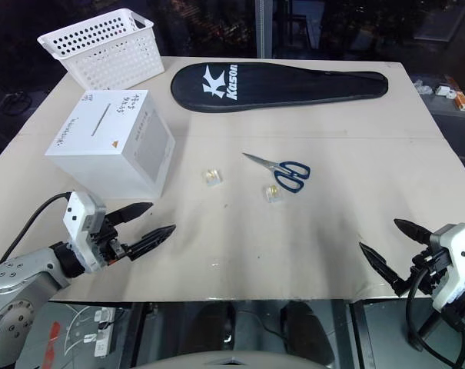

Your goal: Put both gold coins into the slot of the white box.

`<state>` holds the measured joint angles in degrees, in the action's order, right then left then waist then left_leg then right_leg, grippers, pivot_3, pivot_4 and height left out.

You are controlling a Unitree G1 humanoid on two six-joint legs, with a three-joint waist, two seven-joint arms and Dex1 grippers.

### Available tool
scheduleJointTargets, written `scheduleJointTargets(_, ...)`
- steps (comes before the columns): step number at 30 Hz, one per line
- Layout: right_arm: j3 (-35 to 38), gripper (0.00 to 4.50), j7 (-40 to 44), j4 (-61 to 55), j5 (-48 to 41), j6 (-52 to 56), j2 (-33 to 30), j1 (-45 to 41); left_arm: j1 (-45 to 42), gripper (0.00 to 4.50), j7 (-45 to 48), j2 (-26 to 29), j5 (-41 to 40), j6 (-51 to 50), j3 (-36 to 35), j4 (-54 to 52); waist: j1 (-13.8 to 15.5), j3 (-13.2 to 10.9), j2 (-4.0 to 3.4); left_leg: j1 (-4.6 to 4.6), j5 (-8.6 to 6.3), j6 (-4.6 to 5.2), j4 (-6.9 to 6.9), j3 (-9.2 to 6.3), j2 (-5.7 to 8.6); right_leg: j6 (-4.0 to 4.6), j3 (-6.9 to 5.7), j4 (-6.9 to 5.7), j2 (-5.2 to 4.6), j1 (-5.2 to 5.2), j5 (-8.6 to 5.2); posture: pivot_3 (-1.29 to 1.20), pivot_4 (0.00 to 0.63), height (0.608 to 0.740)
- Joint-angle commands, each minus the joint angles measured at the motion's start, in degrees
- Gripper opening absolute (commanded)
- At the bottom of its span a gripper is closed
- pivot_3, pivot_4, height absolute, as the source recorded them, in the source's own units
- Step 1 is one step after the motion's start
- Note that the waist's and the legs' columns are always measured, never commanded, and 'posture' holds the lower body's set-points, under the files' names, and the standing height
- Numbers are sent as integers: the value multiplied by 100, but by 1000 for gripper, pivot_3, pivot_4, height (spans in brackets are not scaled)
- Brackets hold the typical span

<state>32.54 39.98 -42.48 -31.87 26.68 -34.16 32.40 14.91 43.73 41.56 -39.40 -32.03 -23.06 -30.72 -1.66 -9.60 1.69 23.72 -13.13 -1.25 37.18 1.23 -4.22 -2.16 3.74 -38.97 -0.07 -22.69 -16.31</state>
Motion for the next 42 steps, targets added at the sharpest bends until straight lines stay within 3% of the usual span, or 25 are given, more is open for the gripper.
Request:
scheduleJointTargets(1, -385, 4500, -371, -286, 121, 242, -94, -400, -92, 4462, 297, 111, -29, 221, -78, -18, 0, 0, 0, 0, 0, 0, 0, 0, 0, 1, 0, 0, 0, 0, 0, 0, 150, 727)
scheduleJointTargets(4, -1387, 4500, -1018, -488, 224, 1116, -367, -1601, -160, 4462, 705, 155, -303, 294, -39, -182, -103, 0, 8, -7, 0, 0, 4, 6, -6, 17, 8, -2, 6, -2, -4, 0, 150, 727)
scheduleJointTargets(10, -2402, 4500, -1311, 376, 142, 2161, -425, -3701, -306, 4462, 861, 171, -546, 288, 48, -545, -20, -1, 2, 1, 1, 2, 10, 3, -2, 10, 8, -4, 6, -4, 9, 0, 150, 727)
scheduleJointTargets(16, -3670, 4500, -1127, 2245, 488, 2647, -4, -5984, -405, 4462, 847, 169, -522, 324, 293, -846, -51, -5, -4, 11, 0, 1, 0, 5, 0, 21, 11, 2, 5, -12, 23, 0, 150, 727)
scheduleJointTargets(20, -4404, 4500, -910, 3402, 1000, 2455, 292, -7038, -511, 4462, 814, 146, -433, 353, 364, -647, -68, -6, -5, 10, 0, 1, -6, 3, -1, 22, 7, 1, 8, -15, 23, 0, 150, 727)
scheduleJointTargets(27, -5081, 4500, -315, 5415, 1489, 2415, 940, -8467, -562, 4462, 768, 102, -366, 401, 335, -459, -59, -7, -6, 25, 0, 1, -6, 7, 0, 22, 7, 1, 5, -31, 24, 0, 150, 727)
scheduleJointTargets(40, -5562, 4500, 315, 9697, 2961, 526, 2021, -9869, -743, 4462, 241, 127, -780, 76, 80, -819, -106, -4, -4, 26, 0, 1, -9, 10, -2, 24, 8, -10, 5, -42, 26, 0, 150, 727)
scheduleJointTargets(42, -5693, 3594, 646, 9905, 3193, 329, 1996, -9882, -714, 4500, 139, 140, -835, 25, 42, -915, -102, -3, -3, 15, 0, 1, -7, 11, -2, 24, 10, -20, 5, -35, 26, 0, 150, 727)
